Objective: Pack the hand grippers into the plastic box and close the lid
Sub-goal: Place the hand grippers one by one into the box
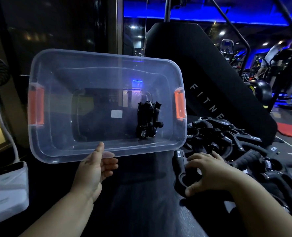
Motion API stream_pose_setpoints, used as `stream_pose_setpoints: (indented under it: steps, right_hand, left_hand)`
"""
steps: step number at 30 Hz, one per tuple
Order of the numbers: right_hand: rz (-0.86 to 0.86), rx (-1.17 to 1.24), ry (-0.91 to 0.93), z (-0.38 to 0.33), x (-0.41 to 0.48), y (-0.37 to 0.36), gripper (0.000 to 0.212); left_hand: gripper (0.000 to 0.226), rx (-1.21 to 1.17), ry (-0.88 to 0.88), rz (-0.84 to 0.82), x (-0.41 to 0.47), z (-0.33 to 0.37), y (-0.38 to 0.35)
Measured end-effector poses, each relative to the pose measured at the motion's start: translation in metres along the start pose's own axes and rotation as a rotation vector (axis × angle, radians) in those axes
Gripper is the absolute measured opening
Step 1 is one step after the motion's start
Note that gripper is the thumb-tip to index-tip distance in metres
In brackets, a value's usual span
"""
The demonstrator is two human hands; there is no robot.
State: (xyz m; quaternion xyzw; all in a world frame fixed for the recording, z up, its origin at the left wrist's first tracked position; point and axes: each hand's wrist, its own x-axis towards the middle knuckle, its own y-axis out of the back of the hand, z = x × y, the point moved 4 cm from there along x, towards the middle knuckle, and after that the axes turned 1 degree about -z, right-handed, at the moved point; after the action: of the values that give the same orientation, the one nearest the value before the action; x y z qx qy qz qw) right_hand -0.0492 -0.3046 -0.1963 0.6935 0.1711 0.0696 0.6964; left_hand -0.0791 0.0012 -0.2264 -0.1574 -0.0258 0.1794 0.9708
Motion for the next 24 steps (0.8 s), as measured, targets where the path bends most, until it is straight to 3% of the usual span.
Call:
stream_pose_setpoints:
  steps: [5,8,10,14,17,20,22,24]
  right_hand:
    - [0.012,-0.076,0.085,-0.014,-0.004,0.002,0.084]
    - [0.015,-0.024,0.112,-0.016,-0.005,0.003,0.088]
    - [0.061,0.153,0.100,-0.017,-0.010,0.013,0.085]
    - [0.190,0.609,0.200,-0.022,-0.018,0.032,0.058]
    - [0.190,0.982,0.248,-0.030,-0.021,0.037,0.042]
    - [0.168,1.094,0.159,-0.039,-0.021,0.041,0.044]
    - [0.129,1.034,0.102,-0.045,-0.019,0.042,0.060]
    - [0.110,0.923,0.066,-0.055,-0.019,0.048,0.056]
  left_hand:
    - [0.043,-0.001,-0.002,0.004,0.000,0.000,-0.001]
    - [0.043,-0.001,-0.004,0.001,-0.001,0.000,-0.001]
    - [0.043,-0.003,-0.002,-0.001,-0.001,0.001,-0.002]
    - [0.043,-0.003,0.002,0.000,-0.001,0.000,-0.001]
    - [0.043,-0.007,0.007,0.002,-0.001,0.001,-0.001]
    - [0.043,-0.013,0.017,0.002,0.000,0.001,-0.001]
    - [0.043,-0.017,0.024,0.003,0.001,0.001,-0.001]
    - [0.043,-0.021,0.024,0.002,0.001,0.001,0.000]
